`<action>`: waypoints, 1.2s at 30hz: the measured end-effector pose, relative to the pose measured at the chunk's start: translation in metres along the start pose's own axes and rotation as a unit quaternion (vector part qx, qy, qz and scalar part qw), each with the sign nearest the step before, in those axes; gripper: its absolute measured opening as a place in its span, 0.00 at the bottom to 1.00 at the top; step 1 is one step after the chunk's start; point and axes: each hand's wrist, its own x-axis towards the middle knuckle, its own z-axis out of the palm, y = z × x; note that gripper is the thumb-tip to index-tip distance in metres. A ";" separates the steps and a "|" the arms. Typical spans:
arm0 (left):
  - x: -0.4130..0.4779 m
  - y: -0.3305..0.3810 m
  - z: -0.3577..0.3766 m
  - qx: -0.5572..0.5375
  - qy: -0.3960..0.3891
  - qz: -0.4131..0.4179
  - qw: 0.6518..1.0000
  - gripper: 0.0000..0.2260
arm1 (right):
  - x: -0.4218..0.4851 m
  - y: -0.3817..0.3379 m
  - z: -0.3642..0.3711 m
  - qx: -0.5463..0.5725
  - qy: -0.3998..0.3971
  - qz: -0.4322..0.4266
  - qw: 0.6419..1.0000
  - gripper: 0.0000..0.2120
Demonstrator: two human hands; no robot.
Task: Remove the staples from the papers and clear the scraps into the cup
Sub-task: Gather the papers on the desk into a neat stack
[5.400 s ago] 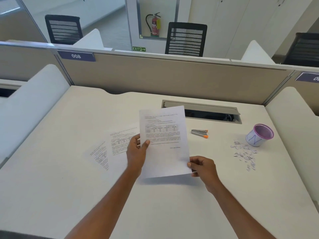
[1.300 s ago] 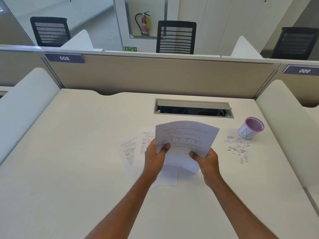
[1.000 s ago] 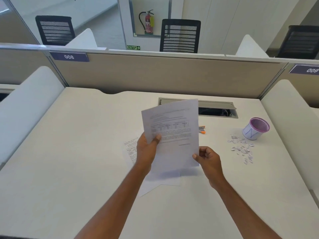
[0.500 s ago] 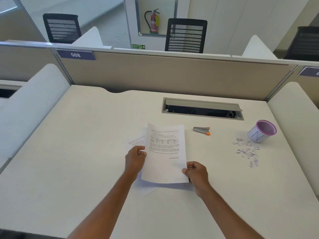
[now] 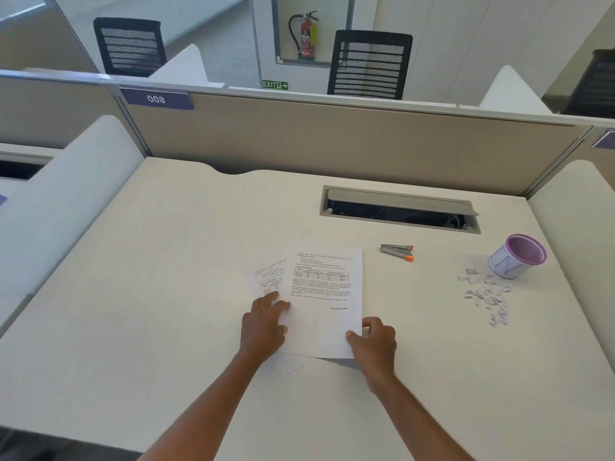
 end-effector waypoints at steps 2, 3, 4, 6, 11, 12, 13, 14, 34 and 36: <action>0.002 -0.001 -0.001 0.002 -0.004 -0.002 1.000 0.27 | -0.003 -0.004 0.002 0.032 -0.006 0.012 0.999 0.08; 0.002 -0.001 -0.002 0.005 -0.004 -0.001 1.000 0.27 | -0.003 -0.006 0.002 0.045 -0.010 0.016 0.999 0.09; 0.003 -0.002 -0.002 0.008 -0.005 0.001 1.000 0.27 | -0.004 -0.008 0.002 0.059 -0.014 0.018 0.998 0.09; 0.004 -0.002 -0.003 0.010 -0.005 0.004 1.000 0.27 | -0.004 -0.010 0.001 0.085 -0.017 0.016 0.996 0.09; 0.003 -0.001 -0.004 0.017 -0.004 0.006 1.000 0.27 | -0.003 -0.016 -0.007 0.124 -0.048 -0.002 0.991 0.12; 0.003 0.000 -0.004 0.019 -0.003 0.006 1.000 0.26 | -0.003 -0.019 -0.010 0.134 -0.062 -0.001 0.989 0.12; 0.002 0.000 -0.004 0.020 -0.002 0.008 1.000 0.26 | -0.001 -0.021 -0.013 0.144 -0.074 0.000 0.987 0.13; 0.001 0.001 -0.003 0.020 -0.001 0.009 1.000 0.26 | 0.000 -0.023 -0.015 0.149 -0.080 -0.002 0.986 0.15; -0.009 -0.036 0.007 -0.028 -0.002 -0.006 1.000 0.34 | 0.044 -0.032 -0.052 0.062 -0.084 -0.103 0.989 0.20; -0.007 -0.035 0.008 -0.028 -0.012 0.004 1.000 0.35 | 0.046 -0.030 -0.049 0.046 -0.084 -0.099 0.990 0.20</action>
